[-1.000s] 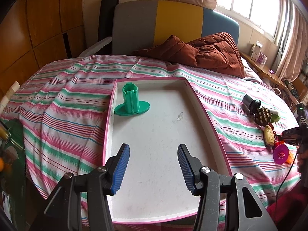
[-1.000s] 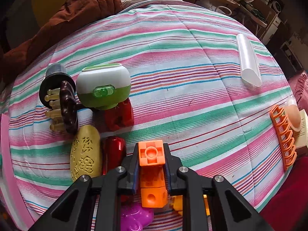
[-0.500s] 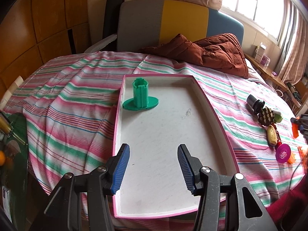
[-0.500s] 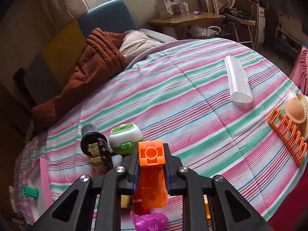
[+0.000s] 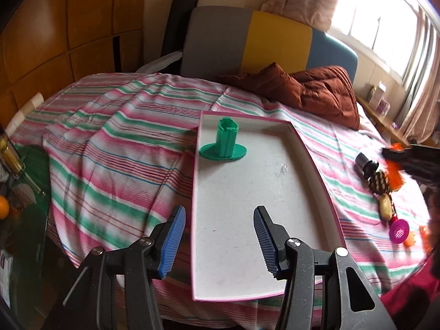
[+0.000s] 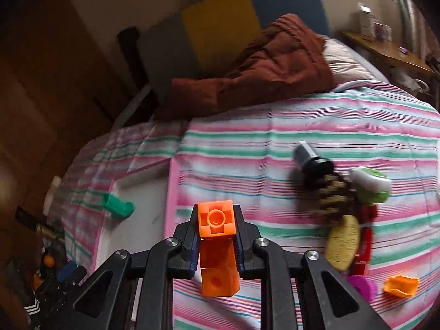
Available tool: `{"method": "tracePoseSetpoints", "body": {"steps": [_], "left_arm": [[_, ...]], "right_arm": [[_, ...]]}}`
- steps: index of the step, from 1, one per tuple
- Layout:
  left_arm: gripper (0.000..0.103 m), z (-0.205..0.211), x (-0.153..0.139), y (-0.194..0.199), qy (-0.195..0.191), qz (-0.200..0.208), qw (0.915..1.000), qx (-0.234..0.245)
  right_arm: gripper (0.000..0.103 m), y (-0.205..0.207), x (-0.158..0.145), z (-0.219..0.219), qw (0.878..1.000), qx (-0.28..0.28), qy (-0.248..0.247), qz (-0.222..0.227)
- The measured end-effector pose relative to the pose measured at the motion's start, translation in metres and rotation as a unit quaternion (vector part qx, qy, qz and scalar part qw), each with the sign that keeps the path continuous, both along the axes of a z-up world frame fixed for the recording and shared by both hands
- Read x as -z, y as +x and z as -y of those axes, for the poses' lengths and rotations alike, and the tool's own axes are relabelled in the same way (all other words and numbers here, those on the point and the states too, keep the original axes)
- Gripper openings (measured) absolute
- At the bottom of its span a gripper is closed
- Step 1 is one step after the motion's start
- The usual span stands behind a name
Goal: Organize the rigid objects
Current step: 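Carry the orange block stack into the tray beside the green toy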
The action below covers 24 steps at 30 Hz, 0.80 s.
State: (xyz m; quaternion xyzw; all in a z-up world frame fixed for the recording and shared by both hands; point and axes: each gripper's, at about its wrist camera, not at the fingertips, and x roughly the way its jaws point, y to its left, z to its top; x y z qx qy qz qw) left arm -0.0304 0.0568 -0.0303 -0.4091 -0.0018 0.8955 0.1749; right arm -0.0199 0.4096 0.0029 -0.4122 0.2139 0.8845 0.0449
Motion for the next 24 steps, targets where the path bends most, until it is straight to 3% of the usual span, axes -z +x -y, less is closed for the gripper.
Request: {"method": "tracePoseSetpoints", "body": {"steps": [5, 10, 15, 24], "left_arm": [[0.053, 0.022, -0.006, -0.001, 0.01, -0.005, 0.9996, -0.027], [0.053, 0.049, -0.011, -0.004, 0.022, -0.008, 0.9978, -0.062], [0.053, 0.072, -0.012, -0.008, 0.026, -0.006, 0.9951, -0.095], [0.053, 0.104, -0.01, -0.011, 0.028, -0.002, 0.989, -0.145]], "right_arm": [[0.019, -0.065, 0.024, 0.083, 0.995, -0.095, 0.008, 0.039], [0.019, -0.103, 0.058, 0.144, 0.987, -0.133, 0.018, 0.089], [0.019, -0.132, 0.077, 0.173, 0.984, -0.139, 0.021, 0.113], [0.026, -0.147, 0.077, 0.197, 0.983, -0.155, 0.014, 0.102]]}}
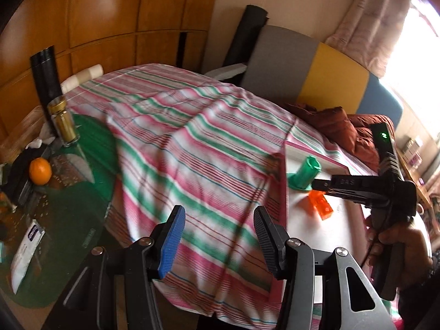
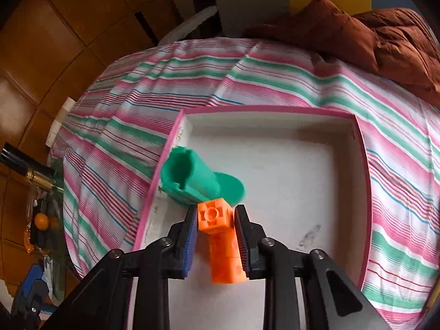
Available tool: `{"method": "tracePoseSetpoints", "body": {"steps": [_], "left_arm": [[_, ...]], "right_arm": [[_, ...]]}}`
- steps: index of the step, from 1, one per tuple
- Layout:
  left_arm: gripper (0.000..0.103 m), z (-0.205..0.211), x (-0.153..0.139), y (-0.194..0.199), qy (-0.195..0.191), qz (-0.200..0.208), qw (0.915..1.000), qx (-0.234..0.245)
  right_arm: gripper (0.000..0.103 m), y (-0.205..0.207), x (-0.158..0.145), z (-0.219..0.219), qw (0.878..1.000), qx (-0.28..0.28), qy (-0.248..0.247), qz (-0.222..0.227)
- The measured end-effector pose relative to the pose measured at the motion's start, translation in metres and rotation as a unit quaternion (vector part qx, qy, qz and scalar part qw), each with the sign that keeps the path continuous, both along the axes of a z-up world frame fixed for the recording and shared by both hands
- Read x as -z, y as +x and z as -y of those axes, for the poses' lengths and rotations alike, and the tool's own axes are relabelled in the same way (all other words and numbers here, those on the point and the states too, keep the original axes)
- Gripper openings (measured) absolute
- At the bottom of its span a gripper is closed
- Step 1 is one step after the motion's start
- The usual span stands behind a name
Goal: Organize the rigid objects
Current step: 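Carry the orange block stack into the tray beside the green toy, then open the right gripper to release the orange blocks in the tray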
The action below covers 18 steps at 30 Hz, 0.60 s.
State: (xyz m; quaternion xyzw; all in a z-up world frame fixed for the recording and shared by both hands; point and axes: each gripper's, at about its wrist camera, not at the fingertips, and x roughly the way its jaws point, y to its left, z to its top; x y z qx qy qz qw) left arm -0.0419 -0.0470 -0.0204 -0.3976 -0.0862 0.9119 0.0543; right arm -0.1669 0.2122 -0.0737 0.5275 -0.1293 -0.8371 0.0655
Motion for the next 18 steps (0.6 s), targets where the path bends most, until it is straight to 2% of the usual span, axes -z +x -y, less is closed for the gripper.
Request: {"method": "tracePoseSetpoints", "body": {"steps": [8, 18], "left_arm": [[0.053, 0.015, 0.004, 0.0, -0.001, 0.008, 0.9997, -0.025], [0.053, -0.004, 0.006, 0.002, -0.012, 0.012, 0.9999, 0.003]], "right_arm": [[0.028, 0.025, -0.017, -0.002, 0.999, -0.004, 0.02, -0.034], [0.03, 0.063, -0.024, -0.02, 0.998, 0.006, 0.049, -0.047]]}}
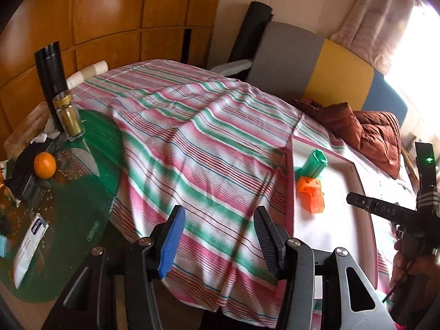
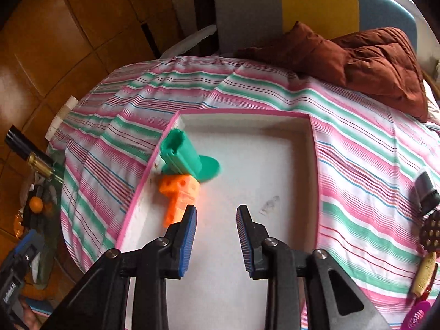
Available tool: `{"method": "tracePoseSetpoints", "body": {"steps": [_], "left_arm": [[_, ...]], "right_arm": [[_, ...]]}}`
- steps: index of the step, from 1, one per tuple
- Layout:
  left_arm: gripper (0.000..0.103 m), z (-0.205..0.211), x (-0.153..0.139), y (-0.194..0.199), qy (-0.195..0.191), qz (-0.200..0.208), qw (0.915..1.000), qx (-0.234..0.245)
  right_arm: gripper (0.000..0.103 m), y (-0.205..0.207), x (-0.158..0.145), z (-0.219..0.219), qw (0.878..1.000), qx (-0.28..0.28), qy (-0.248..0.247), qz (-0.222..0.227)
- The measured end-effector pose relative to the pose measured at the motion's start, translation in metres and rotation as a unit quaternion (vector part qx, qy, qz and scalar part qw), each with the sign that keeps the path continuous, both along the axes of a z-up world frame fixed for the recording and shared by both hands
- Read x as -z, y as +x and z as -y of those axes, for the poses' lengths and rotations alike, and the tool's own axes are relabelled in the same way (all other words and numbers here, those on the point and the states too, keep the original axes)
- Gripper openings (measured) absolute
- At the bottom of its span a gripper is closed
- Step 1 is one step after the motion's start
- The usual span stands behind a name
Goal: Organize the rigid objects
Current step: 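Open the right gripper to release the orange blocks in the tray, then move left gripper toward the magenta suction cup while right approaches the yellow-orange scoop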
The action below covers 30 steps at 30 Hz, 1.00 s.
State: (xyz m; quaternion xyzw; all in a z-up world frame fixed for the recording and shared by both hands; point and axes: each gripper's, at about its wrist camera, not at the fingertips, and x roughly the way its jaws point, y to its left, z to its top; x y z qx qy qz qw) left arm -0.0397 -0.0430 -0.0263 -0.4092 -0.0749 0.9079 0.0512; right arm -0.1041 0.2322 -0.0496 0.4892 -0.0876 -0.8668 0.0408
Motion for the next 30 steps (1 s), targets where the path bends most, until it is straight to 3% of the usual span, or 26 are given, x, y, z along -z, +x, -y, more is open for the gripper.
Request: {"method": "tracePoseSetpoints", "body": {"steps": [16, 23, 30], "left_arm": [[0.053, -0.077, 0.004, 0.009, -0.019, 0.007, 0.9939, 0.109], [0.053, -0.122, 0.0, 0.015, -0.029, 0.003, 0.9847, 0.172], [0.054, -0.178, -0.005, 0.024, -0.04, -0.009, 0.9674, 0.25]], "right_arm": [[0.031, 0.069, -0.011, -0.04, 0.992, 0.042, 0.115, -0.013], [0.031, 0.097, -0.018, -0.066, 0.985, 0.065, 0.156, -0.016], [0.031, 0.129, -0.019, -0.118, 0.975, 0.126, 0.182, 0.005]]}}
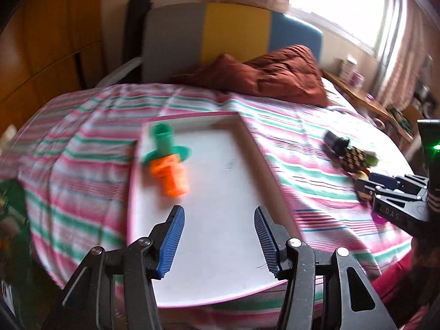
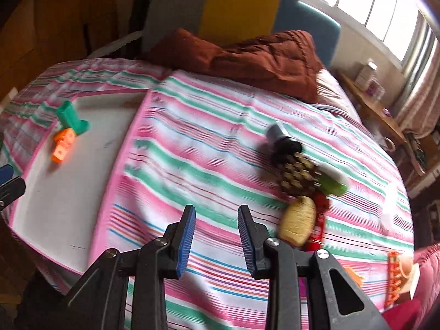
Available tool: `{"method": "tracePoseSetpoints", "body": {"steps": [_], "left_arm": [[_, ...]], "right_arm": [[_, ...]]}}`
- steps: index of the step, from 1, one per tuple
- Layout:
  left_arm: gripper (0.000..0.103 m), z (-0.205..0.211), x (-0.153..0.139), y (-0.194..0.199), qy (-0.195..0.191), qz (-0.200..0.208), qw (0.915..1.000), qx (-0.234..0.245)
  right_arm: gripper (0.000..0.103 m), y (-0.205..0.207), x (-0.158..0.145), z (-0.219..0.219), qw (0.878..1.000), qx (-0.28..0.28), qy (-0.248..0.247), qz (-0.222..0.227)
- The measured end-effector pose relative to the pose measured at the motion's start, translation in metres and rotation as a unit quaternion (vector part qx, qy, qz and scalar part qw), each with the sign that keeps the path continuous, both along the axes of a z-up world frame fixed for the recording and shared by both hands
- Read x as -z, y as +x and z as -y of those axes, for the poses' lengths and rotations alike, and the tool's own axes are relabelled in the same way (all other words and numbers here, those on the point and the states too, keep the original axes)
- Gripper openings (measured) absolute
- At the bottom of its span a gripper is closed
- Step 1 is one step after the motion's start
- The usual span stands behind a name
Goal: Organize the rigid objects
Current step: 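Move left gripper toward the magenta suction cup while right approaches the yellow-orange scoop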
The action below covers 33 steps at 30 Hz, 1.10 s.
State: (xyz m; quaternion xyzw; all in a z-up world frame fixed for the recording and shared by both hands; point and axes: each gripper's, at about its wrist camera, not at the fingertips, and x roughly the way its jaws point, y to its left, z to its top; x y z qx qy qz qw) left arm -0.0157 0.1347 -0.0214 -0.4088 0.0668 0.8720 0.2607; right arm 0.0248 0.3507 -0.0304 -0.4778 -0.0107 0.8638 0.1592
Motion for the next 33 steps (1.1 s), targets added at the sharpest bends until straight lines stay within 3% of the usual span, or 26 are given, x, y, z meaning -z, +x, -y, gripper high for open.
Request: {"method": "tracePoseSetpoints", "body": {"steps": [9, 15, 17, 23, 27, 29, 31, 33], "left_arm": [[0.06, -0.072, 0.003, 0.015, -0.008, 0.014, 0.9956, 0.093], [0.06, -0.118, 0.015, 0.026, -0.015, 0.038, 0.9885, 0.146], [0.06, -0.133, 0.02, 0.03, -0.02, 0.047, 0.9858, 0.16], [0.06, -0.179, 0.029, 0.048, -0.012, 0.082, 0.9735, 0.213], [0.06, -0.213, 0.034, 0.068, -0.002, 0.096, 0.9584, 0.269], [0.065, -0.228, 0.037, 0.077, -0.002, 0.107, 0.9502, 0.293], [0.08, -0.241, 0.039, 0.084, 0.001, 0.109, 0.9455, 0.307], [0.081, -0.252, 0.039, 0.088, 0.002, 0.099, 0.9433, 0.317]], "right_arm": [[0.031, 0.056, -0.007, -0.101, 0.992, 0.123, -0.025, 0.011], [0.035, 0.104, -0.005, -0.173, 0.969, 0.238, -0.06, 0.009], [0.035, 0.118, 0.001, -0.189, 0.959, 0.264, -0.103, 0.003], [0.035, 0.139, 0.006, -0.21, 0.931, 0.289, -0.219, -0.048], [0.035, 0.147, 0.01, -0.217, 0.914, 0.297, -0.268, -0.068], [0.035, 0.148, 0.011, -0.218, 0.911, 0.292, -0.281, -0.075], [0.035, 0.148, 0.011, -0.218, 0.91, 0.289, -0.286, -0.078], [0.035, 0.149, 0.012, -0.218, 0.908, 0.286, -0.294, -0.084]]}}
